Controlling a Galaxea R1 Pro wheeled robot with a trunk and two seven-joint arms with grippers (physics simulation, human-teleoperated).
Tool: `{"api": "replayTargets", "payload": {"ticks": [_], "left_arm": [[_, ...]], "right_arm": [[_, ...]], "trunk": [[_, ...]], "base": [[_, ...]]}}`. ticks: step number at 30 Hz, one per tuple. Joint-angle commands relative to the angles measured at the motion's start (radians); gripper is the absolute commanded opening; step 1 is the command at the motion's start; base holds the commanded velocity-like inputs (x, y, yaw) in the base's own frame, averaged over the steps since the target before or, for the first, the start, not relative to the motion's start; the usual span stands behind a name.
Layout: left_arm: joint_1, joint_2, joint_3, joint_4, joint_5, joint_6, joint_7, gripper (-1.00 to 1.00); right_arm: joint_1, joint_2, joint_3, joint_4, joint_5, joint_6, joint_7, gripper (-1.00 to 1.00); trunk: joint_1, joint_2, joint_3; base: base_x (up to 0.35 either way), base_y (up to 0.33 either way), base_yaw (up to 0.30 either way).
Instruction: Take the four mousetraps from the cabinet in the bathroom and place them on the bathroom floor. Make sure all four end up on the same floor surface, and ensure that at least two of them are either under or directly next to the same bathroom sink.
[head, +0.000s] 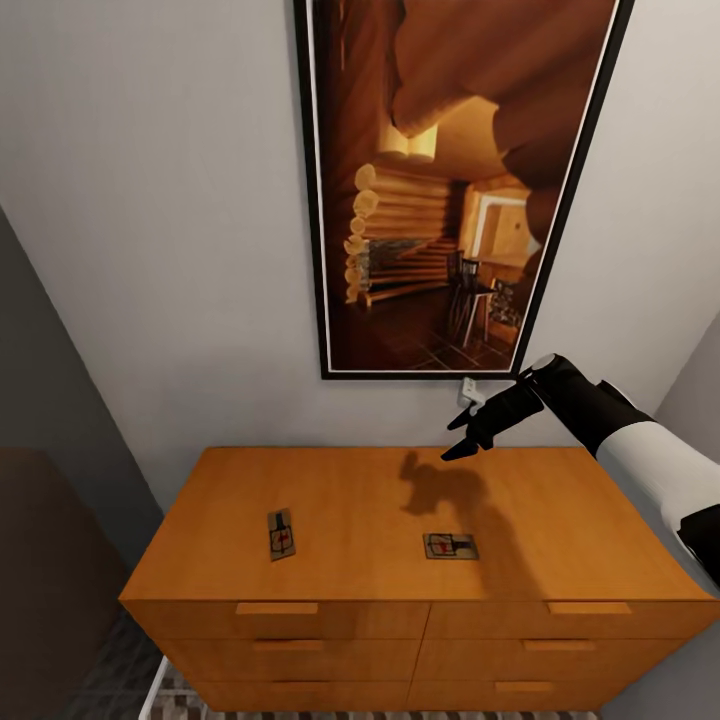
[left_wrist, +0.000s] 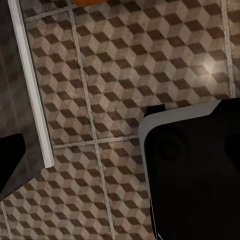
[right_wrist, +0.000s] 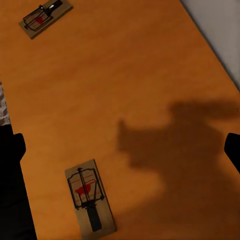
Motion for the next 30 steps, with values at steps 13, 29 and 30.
{"api": "replayTargets", "payload": {"ticks": [13, 29, 30], "left_arm": [[0.001, -0.001, -0.008, 0.005, 0.004, -0.007, 0.004, 1.00], [0.005, -0.001, -0.008, 0.005, 0.004, -0.007, 0.003, 1.00], [0.005, -0.001, -0.008, 0.005, 0.004, -0.008, 0.003, 1.00]], "right_arm": [[-0.001, 0.002, 0.003, 0.099, 0.000, 0.009, 0.001, 1.00], [-0.001, 0.005, 0.003, 0.107, 0.000, 0.008, -0.003, 1.00], [-0.001, 0.005, 0.003, 0.107, 0.000, 0.008, -0.003, 1.00]], "trunk": [[0.001, -0.002, -0.004], [0.001, -0.002, -0.004], [0.001, -0.002, -0.004]], "base": [[0.000, 0.000, 0.000], [-0.156, 0.000, 0.000], [-0.292, 0.000, 0.000]]}}
